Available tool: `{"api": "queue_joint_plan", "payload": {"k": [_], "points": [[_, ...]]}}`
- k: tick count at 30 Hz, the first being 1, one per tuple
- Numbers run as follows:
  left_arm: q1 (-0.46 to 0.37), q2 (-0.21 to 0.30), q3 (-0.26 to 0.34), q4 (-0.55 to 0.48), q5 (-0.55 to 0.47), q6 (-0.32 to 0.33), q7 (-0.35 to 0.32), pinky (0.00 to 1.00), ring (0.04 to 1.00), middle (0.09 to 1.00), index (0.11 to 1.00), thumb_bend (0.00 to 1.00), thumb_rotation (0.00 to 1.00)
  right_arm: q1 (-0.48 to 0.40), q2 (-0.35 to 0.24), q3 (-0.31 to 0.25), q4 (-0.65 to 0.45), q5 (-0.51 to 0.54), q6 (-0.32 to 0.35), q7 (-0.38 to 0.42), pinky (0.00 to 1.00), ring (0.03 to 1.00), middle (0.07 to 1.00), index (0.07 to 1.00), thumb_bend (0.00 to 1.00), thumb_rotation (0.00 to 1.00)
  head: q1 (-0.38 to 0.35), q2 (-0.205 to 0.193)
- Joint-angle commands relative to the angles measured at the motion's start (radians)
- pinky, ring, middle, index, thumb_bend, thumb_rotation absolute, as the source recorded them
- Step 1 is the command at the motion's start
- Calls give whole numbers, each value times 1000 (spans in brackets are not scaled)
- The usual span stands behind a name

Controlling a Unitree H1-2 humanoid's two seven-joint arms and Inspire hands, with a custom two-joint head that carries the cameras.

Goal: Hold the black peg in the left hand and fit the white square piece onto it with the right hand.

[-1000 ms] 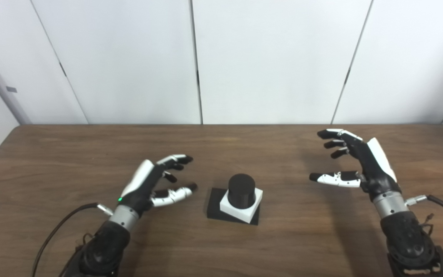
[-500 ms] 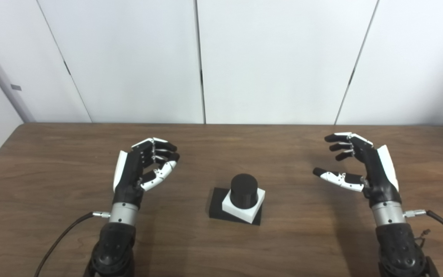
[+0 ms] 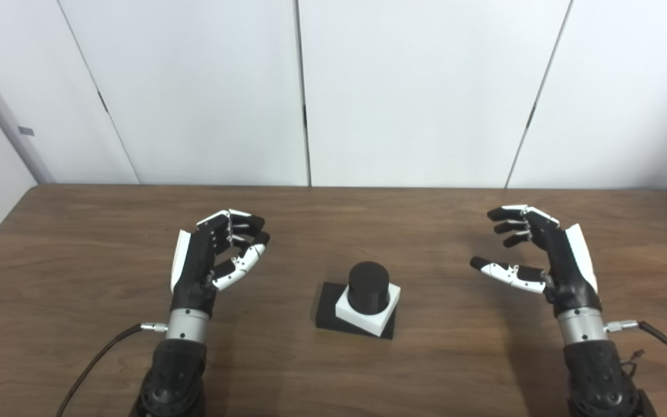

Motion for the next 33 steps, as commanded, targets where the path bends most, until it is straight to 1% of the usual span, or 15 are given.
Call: {"api": "queue_joint_plan", "payload": {"k": [1, 8, 17, 22, 33], "points": [[-31, 12, -5, -3, 13, -59, 8, 433, 592, 626, 494, 494, 82, -33, -5, -6, -28, 4, -34, -17, 514, 629, 676, 626, 563, 0, 1, 0], [-32, 21, -14, 11, 11, -76, 5, 443, 588, 625, 494, 496, 83, -31, -5, 0, -28, -6, -37, -17, 512, 631, 682, 630, 569, 0, 1, 0], [-31, 16, -18, 10, 9, -62, 9, 462, 586, 623, 494, 496, 79, -31, -1, 4, -20, -3, -32, -14, 515, 631, 687, 637, 569, 0, 2, -3], [-32, 21, -21, 15, 15, -68, 9, 438, 556, 625, 497, 495, 78, -31, 0, 6, -21, -5, -27, -13, 515, 631, 685, 642, 571, 2, 2, -6], [-30, 25, -22, 14, 9, -59, 4, 410, 533, 627, 499, 495, 78, -31, 4, 9, -30, -12, -13, -12, 520, 639, 691, 642, 575, 0, -4, -8]]}}
